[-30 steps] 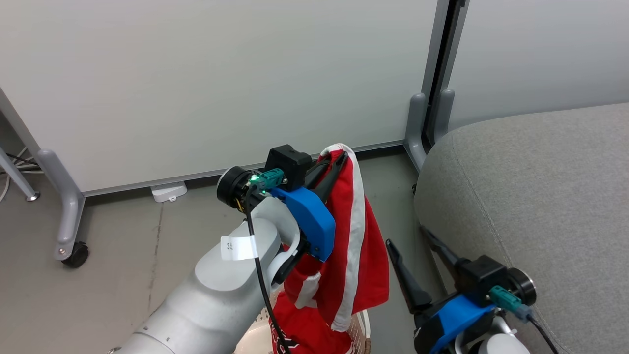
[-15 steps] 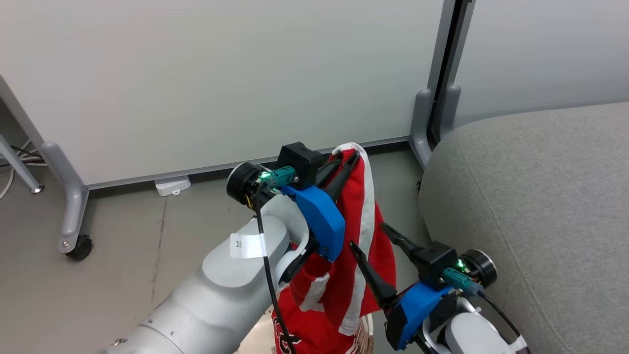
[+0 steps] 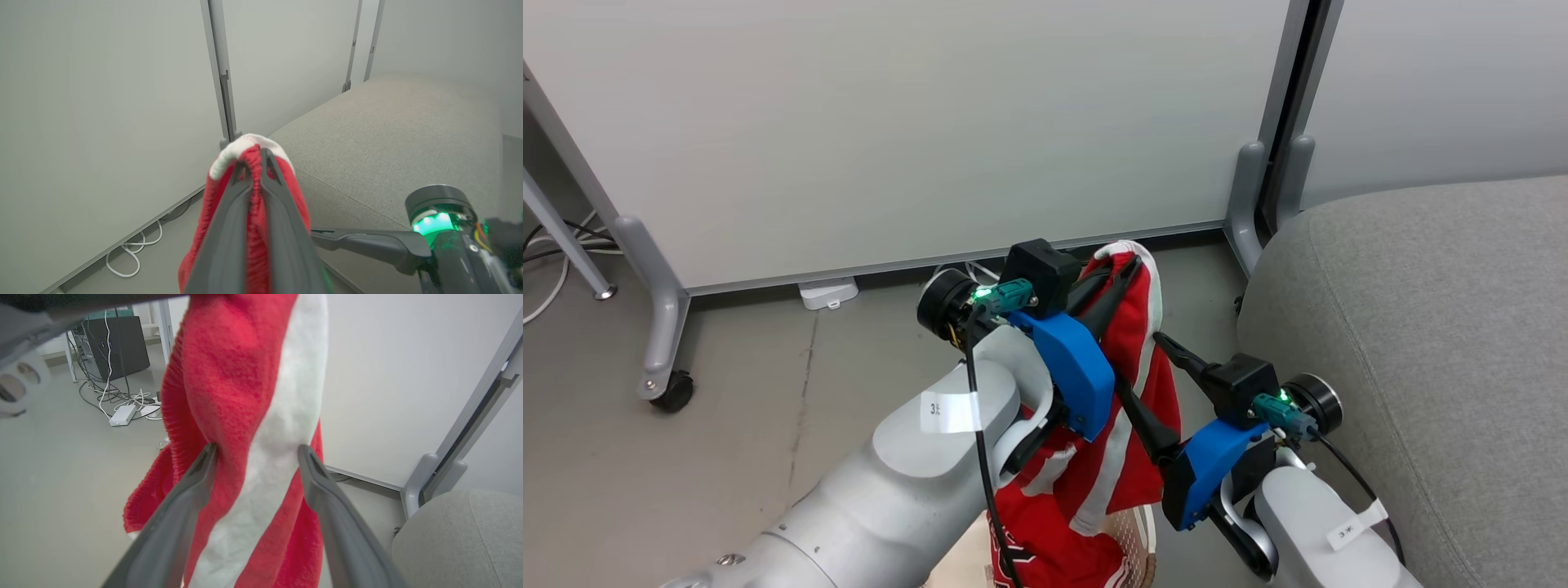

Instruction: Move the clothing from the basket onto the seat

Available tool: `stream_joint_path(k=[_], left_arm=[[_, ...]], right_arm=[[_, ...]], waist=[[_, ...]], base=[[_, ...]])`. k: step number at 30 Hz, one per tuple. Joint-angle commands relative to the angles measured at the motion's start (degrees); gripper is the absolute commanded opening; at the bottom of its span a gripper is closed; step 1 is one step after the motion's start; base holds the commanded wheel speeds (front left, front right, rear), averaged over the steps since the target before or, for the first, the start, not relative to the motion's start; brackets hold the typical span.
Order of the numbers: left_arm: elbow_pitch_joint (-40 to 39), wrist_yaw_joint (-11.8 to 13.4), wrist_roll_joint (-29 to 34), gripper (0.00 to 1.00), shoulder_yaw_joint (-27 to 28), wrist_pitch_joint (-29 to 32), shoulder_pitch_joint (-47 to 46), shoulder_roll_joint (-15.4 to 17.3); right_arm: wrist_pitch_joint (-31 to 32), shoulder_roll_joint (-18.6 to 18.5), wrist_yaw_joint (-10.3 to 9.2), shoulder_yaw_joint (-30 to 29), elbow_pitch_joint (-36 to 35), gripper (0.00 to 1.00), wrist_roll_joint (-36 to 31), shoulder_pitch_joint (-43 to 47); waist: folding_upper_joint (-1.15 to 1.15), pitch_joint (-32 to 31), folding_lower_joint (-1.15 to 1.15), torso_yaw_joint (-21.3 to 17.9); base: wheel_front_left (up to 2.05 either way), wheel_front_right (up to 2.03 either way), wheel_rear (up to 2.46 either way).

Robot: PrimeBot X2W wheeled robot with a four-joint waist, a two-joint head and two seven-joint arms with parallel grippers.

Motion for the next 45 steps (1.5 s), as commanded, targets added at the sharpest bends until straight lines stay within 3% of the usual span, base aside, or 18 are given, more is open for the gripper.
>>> stream_joint_path(k=[1,25,26,27,28,29,30,45], left_arm=[[-0.23,0.35,-0.40,0.00,-0.52,-0.32,-0.97,0.03],[-2.26,1.07,-5.39,0.00,-6.29,-1.11,-2.10,0.03],[-2.25,1.08,-5.49,0.00,-6.45,-1.11,-2.20,0.03],[-2.21,1.09,-5.65,0.00,-6.59,-1.19,-2.29,0.02],[-2.13,1.13,-5.79,0.00,-6.72,-1.31,-2.31,0.03],[-2.00,1.15,-5.88,0.00,-6.86,-1.40,-2.30,0.03],[-1.85,1.17,-5.89,0.00,-6.96,-1.52,-2.29,0.03],[0.63,1.43,-7.25,0.00,-7.73,-2.60,-2.85,0.03]], right_arm=[[-0.34,-0.11,0.01,0.50,1.05,1.00,0.86,-1.29],[-2.42,-0.12,0.01,9.73,14.64,1.00,13.36,-10.87],[-2.54,-0.12,0.01,10.08,14.94,0.91,13.84,-11.13],[-2.64,-0.12,0.01,10.36,15.14,0.49,14.48,-11.33],[-2.71,-0.12,0.01,10.67,15.38,0.23,14.94,-11.50],[-2.84,-0.12,0.01,10.96,15.66,0.04,15.37,-11.74],[-2.87,-0.12,0.01,11.20,15.84,0.00,15.62,-11.96],[-3.87,-0.12,0.01,13.52,17.85,0.00,18.72,-12.76]], waist=[[0.00,0.04,0.00,0.16],[0.00,0.29,0.00,1.25],[0.00,0.32,0.00,1.28],[0.00,0.35,0.00,1.31],[0.00,0.39,0.00,1.33],[0.00,0.41,0.00,1.34],[0.00,0.43,0.00,1.34],[0.00,0.51,0.00,0.07]], base=[[0.00,0.00,0.00],[0.00,0.00,0.00],[0.00,0.00,0.00],[0.00,0.00,0.00],[0.00,0.00,0.00],[0.00,0.00,0.00],[0.00,0.00,0.00],[0.00,0.00,0.00]])
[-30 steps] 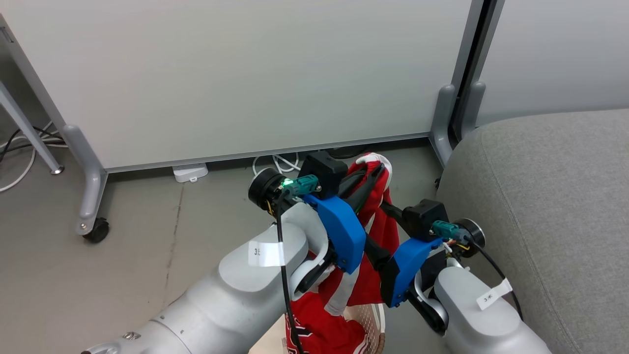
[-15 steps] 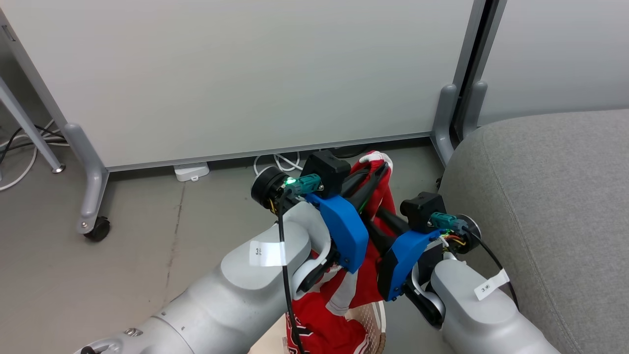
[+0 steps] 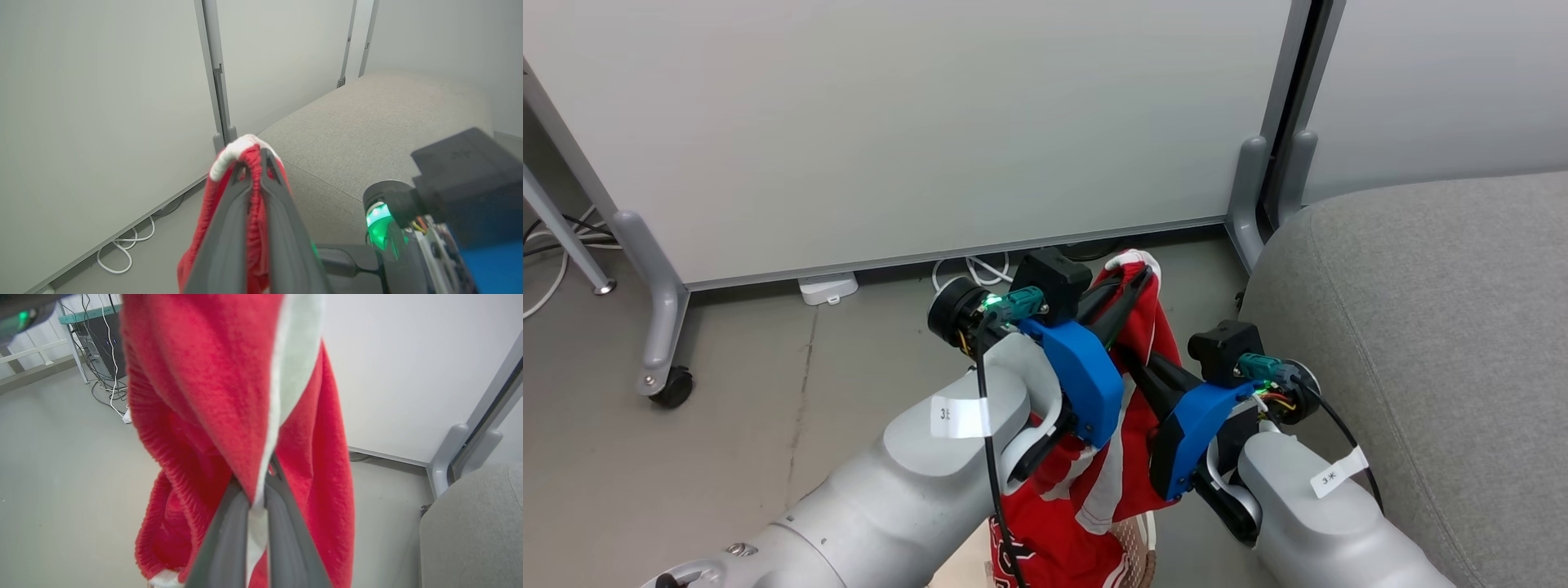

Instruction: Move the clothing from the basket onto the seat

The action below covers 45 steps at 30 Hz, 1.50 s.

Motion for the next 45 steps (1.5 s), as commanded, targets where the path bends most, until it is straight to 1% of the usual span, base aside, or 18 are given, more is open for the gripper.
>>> stream_joint_path(k=[1,11,12,13,14,15,18,21,27,32,38,39,45], left_arm=[[0.27,0.27,-0.33,0.00,-0.16,-0.45,-0.84,0.03],[1.45,0.75,-0.83,0.00,-0.26,-1.12,-1.17,0.03],[1.49,0.87,-0.65,0.02,-0.13,-1.27,-1.31,0.03],[1.52,1.12,-0.38,0.44,0.09,-1.39,-1.44,0.03],[1.57,1.21,-0.21,0.69,0.30,-1.41,-1.40,0.03],[1.66,1.31,0.06,1.00,0.47,-1.52,-1.27,0.03],[1.88,1.36,1.02,1.00,1.49,-1.77,-0.73,0.03],[0.01,1.97,3.58,1.00,5.01,-1.78,0.39,0.59],[-6.22,2.46,10.53,1.00,13.33,-1.76,6.92,3.57],[-10.13,1.86,15.56,1.00,19.07,-1.76,12.64,5.55],[-14.96,1.15,20.78,1.00,25.87,-1.77,19.82,7.62],[-14.96,1.15,20.78,1.00,25.87,-1.77,19.82,7.62],[-22.45,-0.45,25.82,1.00,35.76,-1.72,29.76,10.04]], right_arm=[[-0.42,-0.12,0.01,0.15,0.32,0.00,0.45,-0.99],[-0.46,-0.12,0.01,-0.60,0.09,0.00,-0.09,-1.03],[-0.47,-0.12,0.01,-0.83,-0.12,0.00,-0.18,-0.88],[-0.47,-0.12,0.01,-1.07,-0.34,0.00,-0.36,-0.71],[-0.47,-0.12,0.01,-1.46,-0.62,0.00,-0.52,-0.56],[-0.47,-0.12,0.01,-1.81,-0.86,0.00,-0.73,-0.40],[-0.47,-0.12,0.01,-3.20,-1.73,0.00,-1.89,0.00],[-0.45,-0.12,0.01,-4.90,-2.77,0.00,-3.45,0.32],[-0.43,-0.12,0.01,-8.51,-4.90,0.00,-6.81,1.31],[-0.44,-0.12,0.01,-12.01,-6.85,0.00,-9.57,2.46],[-0.44,-0.11,0.01,-14.50,-9.26,0.00,-11.91,3.48],[-0.44,-0.11,0.01,-14.50,-9.26,0.00,-11.91,3.48],[-0.43,-0.11,0.01,-15.55,-10.97,0.00,-13.44,4.46]], waist=[[0.00,-0.02,0.00,-0.15],[0.00,-0.11,0.00,-0.43],[0.00,-0.09,0.00,-0.45],[0.00,-0.08,0.00,-0.48],[0.00,-0.05,0.00,-0.53],[0.00,-0.01,0.00,-0.59],[0.00,0.07,0.00,-0.70],[0.00,0.35,0.00,-0.74],[0.00,0.68,0.00,-0.81],[0.00,0.75,0.00,-0.81],[0.00,0.64,0.00,-1.41],[0.00,0.64,0.00,-1.41],[0.00,0.81,0.00,-2.58]], base=[[0.00,0.00,0.00],[0.00,0.00,0.00],[0.00,0.00,0.00],[0.00,0.00,0.00],[0.00,0.00,0.00],[0.00,0.00,0.00],[0.00,0.00,0.00],[0.00,0.00,0.00],[0.00,0.00,0.00],[0.00,0.00,0.00],[0.00,0.00,0.00],[0.00,0.00,0.00],[0.00,0.00,0.00]])
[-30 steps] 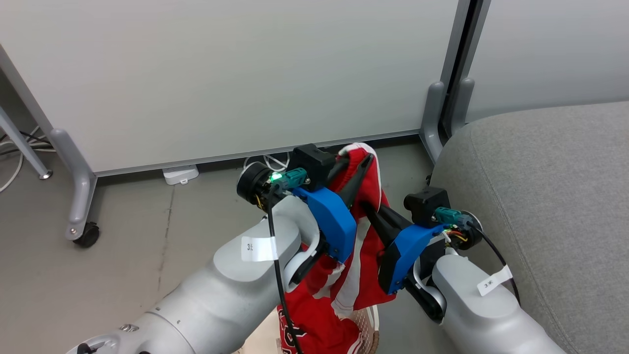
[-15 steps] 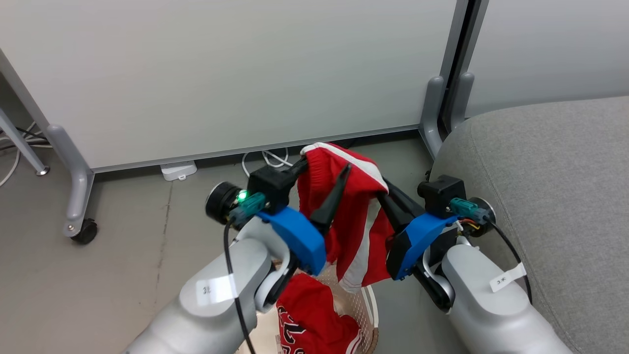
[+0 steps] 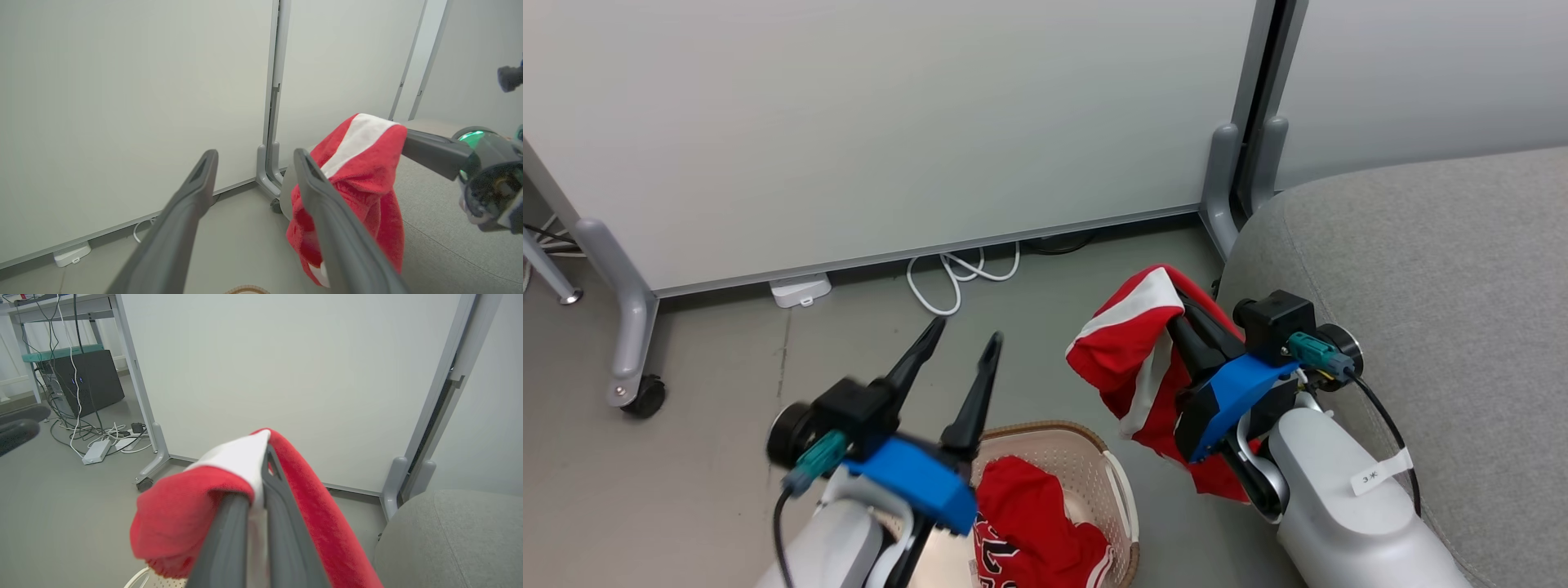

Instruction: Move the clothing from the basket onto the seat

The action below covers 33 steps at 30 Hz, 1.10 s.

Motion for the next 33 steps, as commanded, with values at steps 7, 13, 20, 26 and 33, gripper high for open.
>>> stream_joint_path(k=[7,13,20,26,33], left_arm=[[-6.35,-2.25,6.97,1.00,10.45,-0.16,12.26,0.51],[-8.82,-3.49,11.46,1.00,17.01,-0.15,18.40,-1.50],[-9.93,-4.04,14.36,1.00,21.13,-0.15,21.35,-3.83],[-10.49,-4.07,14.54,1.00,20.61,-0.15,21.09,-4.06],[-11.15,-4.08,14.39,1.00,21.08,-0.15,21.20,-3.68]], right_arm=[[-0.19,-0.10,0.01,-0.89,-0.85,0.00,-1.43,1.43],[-0.19,-0.10,0.01,-1.78,-0.97,0.00,-1.83,1.85],[-0.19,-0.10,0.01,-2.24,-1.20,0.00,-2.18,1.97],[-0.19,-0.10,0.01,-2.15,-1.26,0.00,-2.07,2.16],[-0.18,-0.10,0.01,-2.76,-1.54,0.00,-2.80,1.99]], waist=[[0.00,0.36,0.00,-1.25],[0.00,0.50,0.00,-1.78],[0.00,0.59,0.00,-2.21],[0.00,0.81,0.00,-2.50],[0.00,1.65,0.00,-5.02]], base=[[0.00,0.00,0.00],[0.00,0.00,0.00],[0.00,0.00,0.00],[0.00,0.00,0.00],[0.00,0.00,0.00]])
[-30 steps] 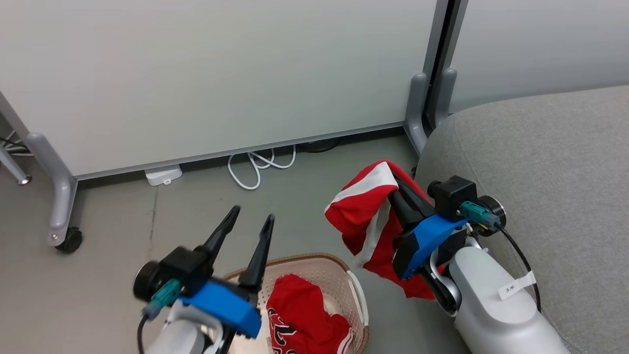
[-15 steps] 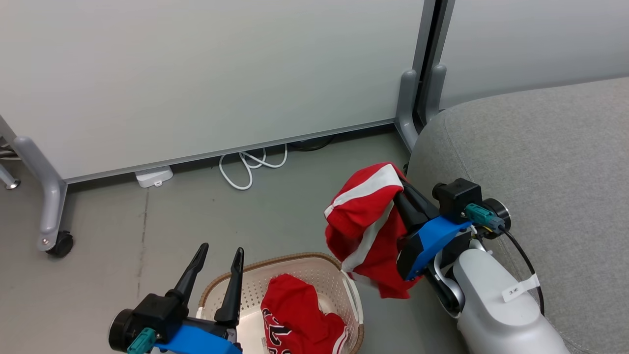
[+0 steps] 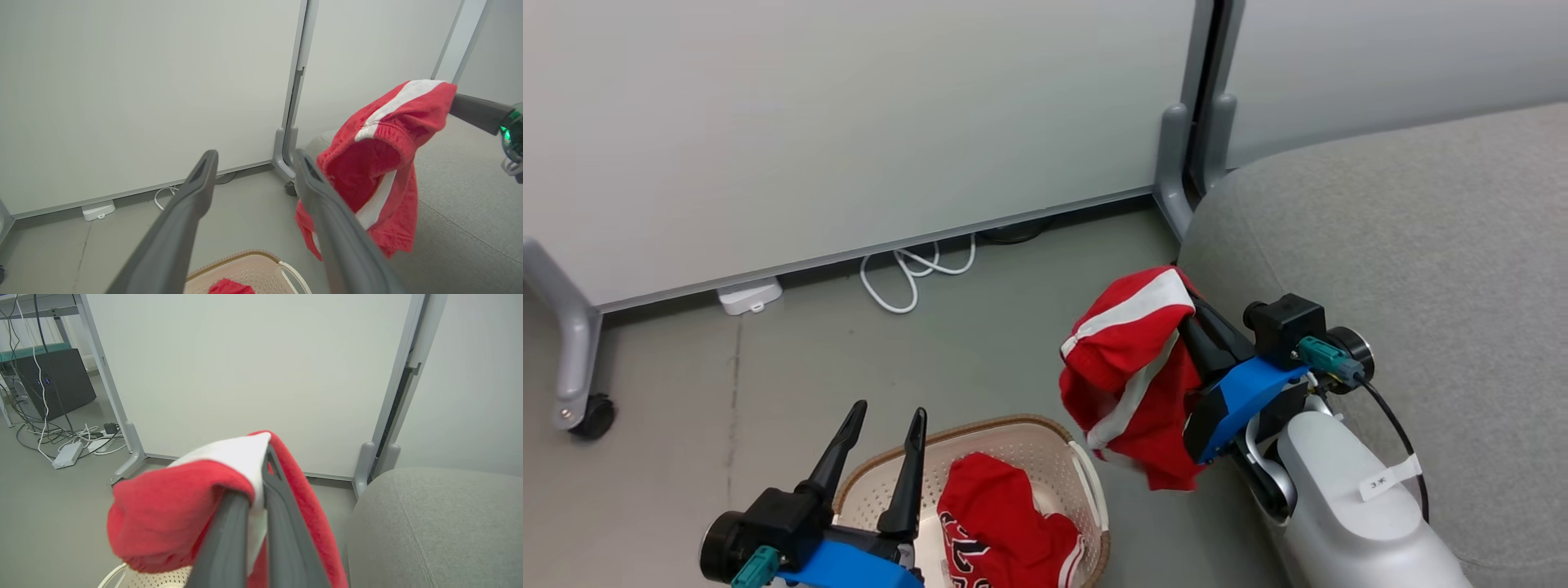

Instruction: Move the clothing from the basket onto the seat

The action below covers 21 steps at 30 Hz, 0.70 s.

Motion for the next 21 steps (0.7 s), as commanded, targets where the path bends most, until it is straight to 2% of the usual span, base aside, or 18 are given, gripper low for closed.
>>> stream_joint_path(k=[1,21], left_arm=[[-0.38,-0.38,-0.03,1.00,0.24,-0.15,-0.01,0.23],[-1.77,-0.22,1.12,1.00,0.35,-0.15,-2.57,1.01]], right_arm=[[-0.17,-0.11,0.01,-0.51,-0.08,0.00,-0.59,0.57],[0.98,-0.08,0.01,-3.00,-2.65,0.00,-2.93,1.77]], waist=[[0.00,0.47,0.00,-1.42],[0.00,3.76,0.00,-17.16]], base=[[0.00,0.00,0.00],[0.00,0.00,0.00]])
